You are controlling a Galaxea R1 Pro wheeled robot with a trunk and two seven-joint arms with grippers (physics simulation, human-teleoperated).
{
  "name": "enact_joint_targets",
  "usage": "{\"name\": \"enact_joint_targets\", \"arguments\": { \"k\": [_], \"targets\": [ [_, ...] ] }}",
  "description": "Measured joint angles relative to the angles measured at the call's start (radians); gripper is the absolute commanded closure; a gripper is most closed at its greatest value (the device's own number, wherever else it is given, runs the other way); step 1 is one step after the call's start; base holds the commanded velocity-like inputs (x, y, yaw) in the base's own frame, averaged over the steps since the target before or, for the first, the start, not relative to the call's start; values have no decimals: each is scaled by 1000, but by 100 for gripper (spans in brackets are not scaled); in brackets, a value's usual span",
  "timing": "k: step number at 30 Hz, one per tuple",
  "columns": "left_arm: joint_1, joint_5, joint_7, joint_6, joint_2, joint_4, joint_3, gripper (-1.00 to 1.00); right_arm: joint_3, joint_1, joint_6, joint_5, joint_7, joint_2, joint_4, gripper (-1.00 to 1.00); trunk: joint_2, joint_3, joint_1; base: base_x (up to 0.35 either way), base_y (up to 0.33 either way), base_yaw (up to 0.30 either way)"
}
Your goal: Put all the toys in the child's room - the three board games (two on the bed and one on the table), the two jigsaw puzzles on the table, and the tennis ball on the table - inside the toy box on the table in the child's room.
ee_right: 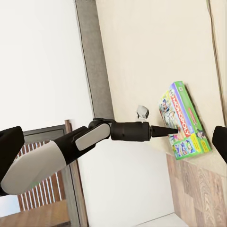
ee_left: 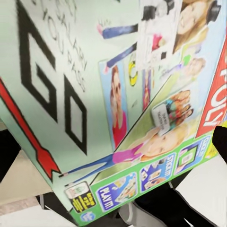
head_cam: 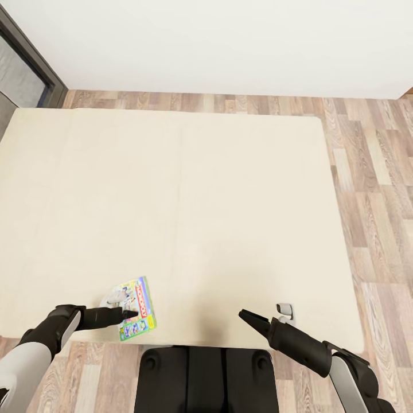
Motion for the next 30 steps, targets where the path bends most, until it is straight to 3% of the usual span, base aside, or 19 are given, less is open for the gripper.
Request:
{"name": "enact_joint_targets", "arguments": {
  "k": [21, 27, 30],
  "targets": [
    [-1, -4, -1, -7, 8, 0, -2, -100, 0, -1, 1, 0, 0, -2, 6, -100, 0, 0, 0, 0, -128, 0],
    [0, -16, 2, 0, 3, 2, -5, -100, 0, -1, 1, -1, 0, -2, 6, -100, 0, 3, 0, 0, -105, -117],
    [1, -2, -3, 0, 0, 1, -3, -100, 0, -2, 1, -1, 0, -2, 6, -100, 0, 4, 0, 0, -11, -35]
  ]
}}
